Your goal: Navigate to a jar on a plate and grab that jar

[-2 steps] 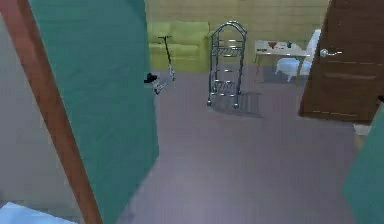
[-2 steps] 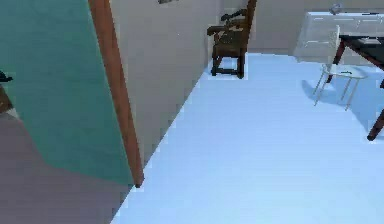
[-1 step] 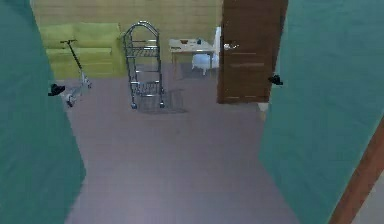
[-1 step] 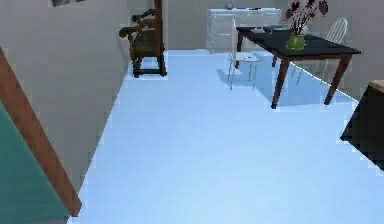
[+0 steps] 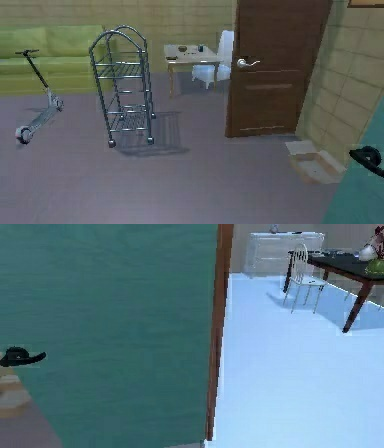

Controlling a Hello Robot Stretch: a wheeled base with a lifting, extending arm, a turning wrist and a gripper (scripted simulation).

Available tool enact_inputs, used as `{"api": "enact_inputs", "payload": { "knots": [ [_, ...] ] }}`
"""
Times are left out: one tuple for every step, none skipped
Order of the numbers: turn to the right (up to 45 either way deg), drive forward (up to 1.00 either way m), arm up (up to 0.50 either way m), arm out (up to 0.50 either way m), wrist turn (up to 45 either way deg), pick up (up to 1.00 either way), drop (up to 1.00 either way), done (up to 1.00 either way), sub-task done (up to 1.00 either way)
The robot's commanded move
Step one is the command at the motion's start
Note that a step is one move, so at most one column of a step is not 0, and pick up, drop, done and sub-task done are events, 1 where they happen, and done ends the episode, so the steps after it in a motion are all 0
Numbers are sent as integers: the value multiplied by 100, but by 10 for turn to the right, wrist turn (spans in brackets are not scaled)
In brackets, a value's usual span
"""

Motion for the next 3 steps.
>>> {"api": "enact_inputs", "payload": {
  "knots": [
    [30,0,0,0,0,0,0,0,0],
    [0,100,0,0,0,0,0,0,0],
    [0,100,0,0,0,0,0,0,0]
  ]
}}
